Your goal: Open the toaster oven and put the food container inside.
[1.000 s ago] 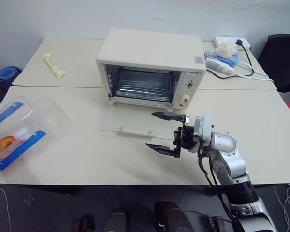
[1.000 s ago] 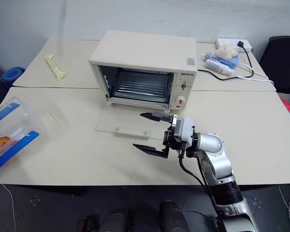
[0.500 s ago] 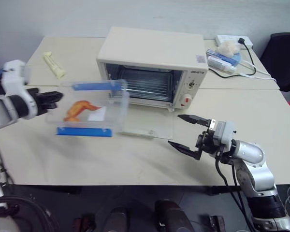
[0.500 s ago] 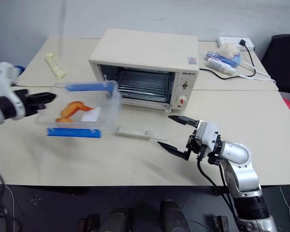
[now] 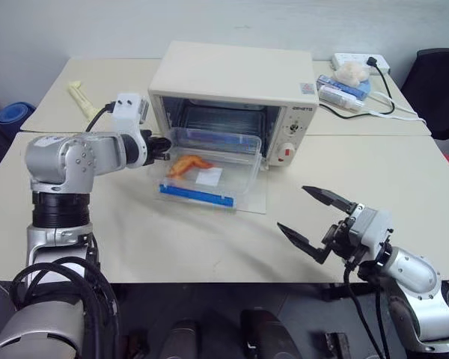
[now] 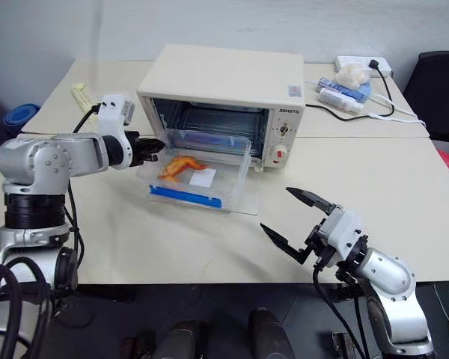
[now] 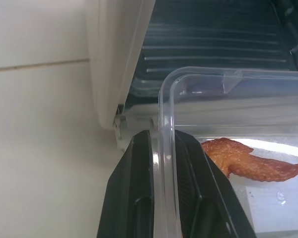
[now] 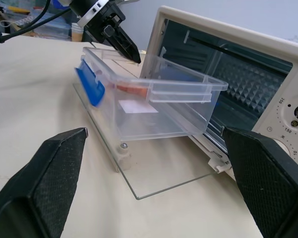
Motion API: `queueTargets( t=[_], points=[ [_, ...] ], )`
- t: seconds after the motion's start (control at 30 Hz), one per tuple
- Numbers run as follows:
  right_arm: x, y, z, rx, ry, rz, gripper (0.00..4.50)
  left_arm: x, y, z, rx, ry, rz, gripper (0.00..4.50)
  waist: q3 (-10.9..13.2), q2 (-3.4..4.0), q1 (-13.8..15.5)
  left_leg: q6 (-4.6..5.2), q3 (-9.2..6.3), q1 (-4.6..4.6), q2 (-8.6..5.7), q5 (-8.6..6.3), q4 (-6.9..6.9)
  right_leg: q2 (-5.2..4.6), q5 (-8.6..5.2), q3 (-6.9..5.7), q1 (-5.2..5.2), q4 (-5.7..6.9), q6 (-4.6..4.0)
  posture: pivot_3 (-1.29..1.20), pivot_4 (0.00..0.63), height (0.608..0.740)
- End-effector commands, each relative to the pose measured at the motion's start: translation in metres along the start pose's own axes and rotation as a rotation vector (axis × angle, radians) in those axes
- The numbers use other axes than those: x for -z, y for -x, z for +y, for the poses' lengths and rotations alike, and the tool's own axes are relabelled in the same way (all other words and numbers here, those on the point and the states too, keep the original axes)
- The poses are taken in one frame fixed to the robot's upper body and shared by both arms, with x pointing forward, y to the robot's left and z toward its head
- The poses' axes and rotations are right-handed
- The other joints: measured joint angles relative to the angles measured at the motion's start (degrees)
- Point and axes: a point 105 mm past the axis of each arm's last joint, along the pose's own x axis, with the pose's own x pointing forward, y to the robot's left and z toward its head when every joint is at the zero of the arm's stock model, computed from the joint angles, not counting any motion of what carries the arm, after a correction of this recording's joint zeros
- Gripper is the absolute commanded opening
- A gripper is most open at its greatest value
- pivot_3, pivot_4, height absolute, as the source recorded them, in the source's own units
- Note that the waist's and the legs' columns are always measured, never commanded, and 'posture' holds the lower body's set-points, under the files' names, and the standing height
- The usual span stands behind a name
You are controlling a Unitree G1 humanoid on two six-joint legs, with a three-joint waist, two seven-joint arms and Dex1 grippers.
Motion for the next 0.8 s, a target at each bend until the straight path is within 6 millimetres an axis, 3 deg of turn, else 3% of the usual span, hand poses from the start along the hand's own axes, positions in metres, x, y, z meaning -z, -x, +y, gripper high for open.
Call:
queueTargets(
  t=[0.03,0.13,0.27,0.37,0.4,0.5,0.63,0.73,0.8],
  points=[
    [-0.013,0.000,0.000,0.017,0.035,-0.030,4.50,-0.018,0.000,-0.007,0.018,-0.019,-0.070,1.16,0.00,0.00,0.04,0.00,0.01,0.00,0.00,0.00,-0.01,0.00,0.00,0.01,-0.01,0.01,0.00,0.00,0.150,0.740],
    [-0.012,0.002,-0.002,0.024,0.037,-0.022,4.50,-0.026,0.000,-0.015,0.063,-0.003,-0.108,2.07,0.00,0.00,0.13,0.00,-0.01,-0.02,0.00,0.00,-0.03,0.00,0.00,-0.01,-0.01,-0.01,0.00,0.00,0.150,0.740],
    [-0.015,0.001,0.000,-0.005,0.007,-0.016,4.50,-0.032,0.018,-0.023,0.212,-0.011,-0.162,3.24,0.00,0.00,-0.09,0.01,0.01,-0.02,0.00,-0.01,-0.04,0.00,0.00,0.01,-0.03,-0.01,0.00,0.00,0.150,0.740],
    [-0.020,-0.004,0.009,-0.065,-0.069,-0.016,4.50,-0.021,0.042,-0.015,0.349,-0.113,-0.202,3.24,0.00,0.03,-0.77,-0.02,0.17,0.09,0.05,-0.01,-0.15,0.07,0.00,0.17,-0.08,0.04,0.00,0.00,0.150,0.740],
    [-0.017,-0.006,0.014,-0.096,-0.098,0.011,4.50,-0.012,0.050,-0.003,0.346,-0.172,-0.200,3.24,0.00,0.03,-0.72,-0.06,0.18,0.16,0.09,-0.01,-0.20,0.14,0.00,0.26,-0.08,0.03,-0.01,0.00,0.150,0.740],
    [-0.009,-0.015,0.027,-0.165,-0.167,0.071,3.90,0.009,0.074,0.022,0.420,-0.317,-0.214,3.27,0.00,0.04,-0.44,-0.08,0.18,0.21,0.14,0.00,-0.19,0.16,-0.02,0.28,-0.07,-0.01,-0.03,0.00,0.150,0.740],
    [0.000,-0.025,0.037,-0.217,-0.196,0.121,2.63,0.030,0.094,0.027,0.593,-0.393,-0.244,3.27,0.01,0.03,0.81,0.04,0.06,0.08,0.03,0.00,-0.05,-0.04,-0.02,0.16,0.00,-0.11,-0.05,0.00,0.150,0.740],
    [0.017,-0.035,0.046,-0.284,-0.195,0.196,1.56,0.079,0.085,0.031,0.632,-0.475,-0.090,2.66,-0.01,0.04,1.30,0.21,0.03,0.08,-0.01,-0.08,0.00,-0.13,-0.02,0.13,0.10,-0.21,-0.04,0.00,0.150,0.740],
    [0.030,-0.044,0.053,-0.350,-0.155,0.244,0.88,0.094,0.074,0.023,0.651,-0.506,-0.086,2.04,0.00,0.04,1.41,0.28,0.05,0.06,-0.05,-0.11,-0.02,-0.16,-0.02,0.15,0.10,-0.21,-0.04,0.00,0.150,0.740]
  ],
)
